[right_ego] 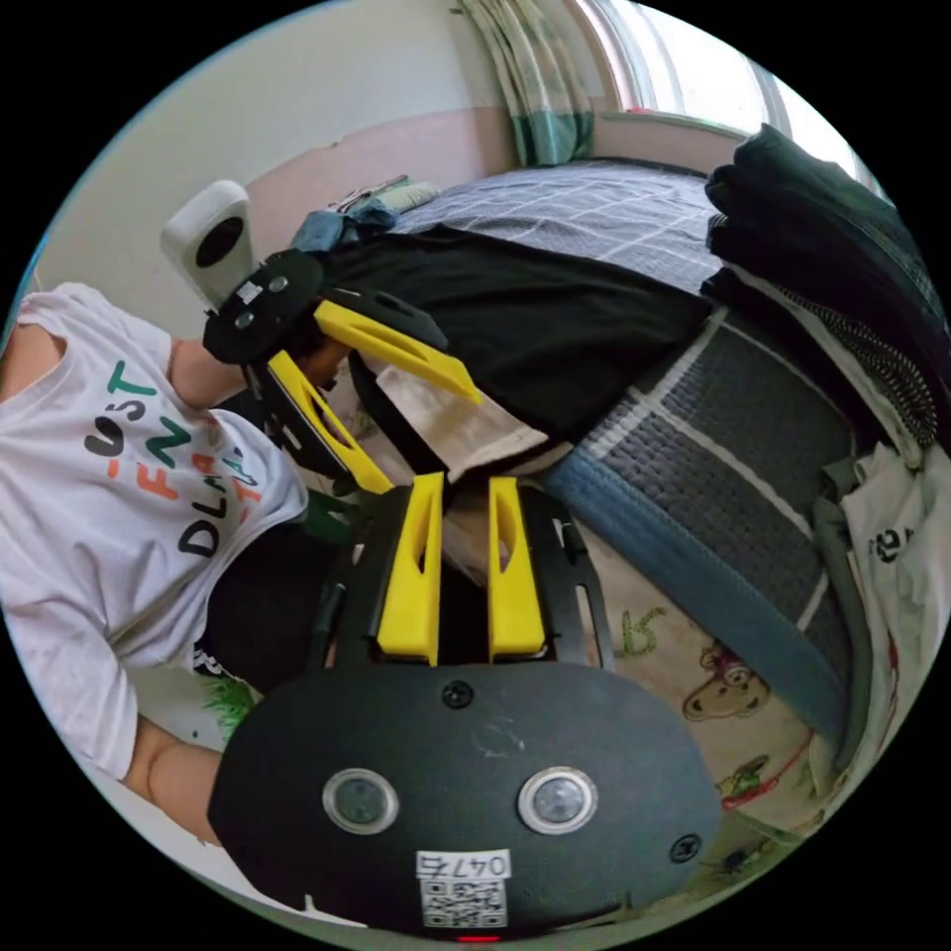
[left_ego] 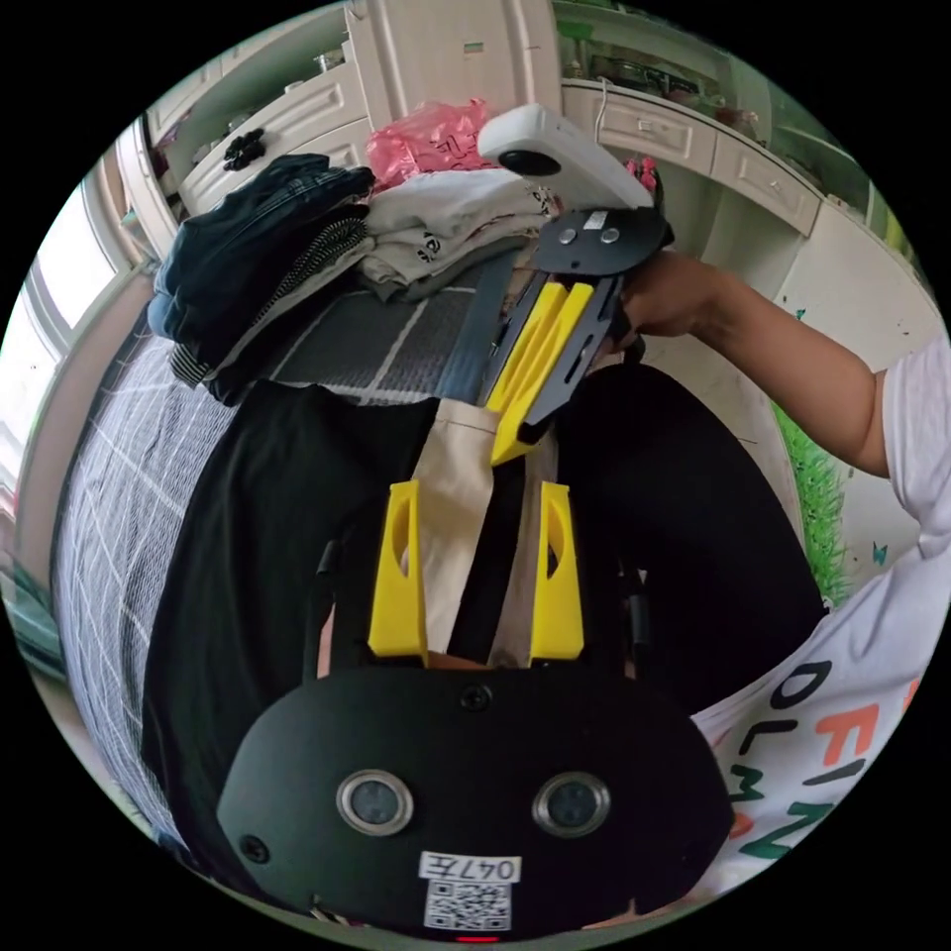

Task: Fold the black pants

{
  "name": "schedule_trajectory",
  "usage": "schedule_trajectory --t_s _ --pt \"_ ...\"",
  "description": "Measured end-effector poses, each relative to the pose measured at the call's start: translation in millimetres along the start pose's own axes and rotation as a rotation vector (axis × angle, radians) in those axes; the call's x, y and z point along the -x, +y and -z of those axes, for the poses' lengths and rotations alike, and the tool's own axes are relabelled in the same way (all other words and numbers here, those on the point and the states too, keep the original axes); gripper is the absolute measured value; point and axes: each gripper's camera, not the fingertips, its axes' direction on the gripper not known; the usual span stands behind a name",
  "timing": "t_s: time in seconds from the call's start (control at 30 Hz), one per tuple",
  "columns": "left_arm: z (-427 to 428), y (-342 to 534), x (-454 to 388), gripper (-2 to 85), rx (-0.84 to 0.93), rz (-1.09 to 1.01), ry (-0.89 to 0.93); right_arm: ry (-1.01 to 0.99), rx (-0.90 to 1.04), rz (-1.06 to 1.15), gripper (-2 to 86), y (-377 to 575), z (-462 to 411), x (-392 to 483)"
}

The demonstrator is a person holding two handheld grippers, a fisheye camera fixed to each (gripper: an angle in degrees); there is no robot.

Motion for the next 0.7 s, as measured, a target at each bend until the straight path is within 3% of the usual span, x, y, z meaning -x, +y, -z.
schedule_trajectory --t_s 0.17,0.33,0.5,0.7 --pt "-10 -20 -13 14.3 0.000 0.010 -0.076 -0.096 -0.158 0.020 0.2 -19 24 -18" --pt "-21 -37 -14 6.9 0.045 0.055 -0.216 -0.097 -0.104 0.032 2.1 -44 24 -34" --pt "-15 -32 -6 8.3 -0.033 0.090 -0.081 0.086 -0.038 -0.041 2.5 -22 34 -38" --pt "-21 -33 -5 9.8 -0.038 0.086 -0.007 0.073 0.036 -0.161 2.6 -2 2 -52"
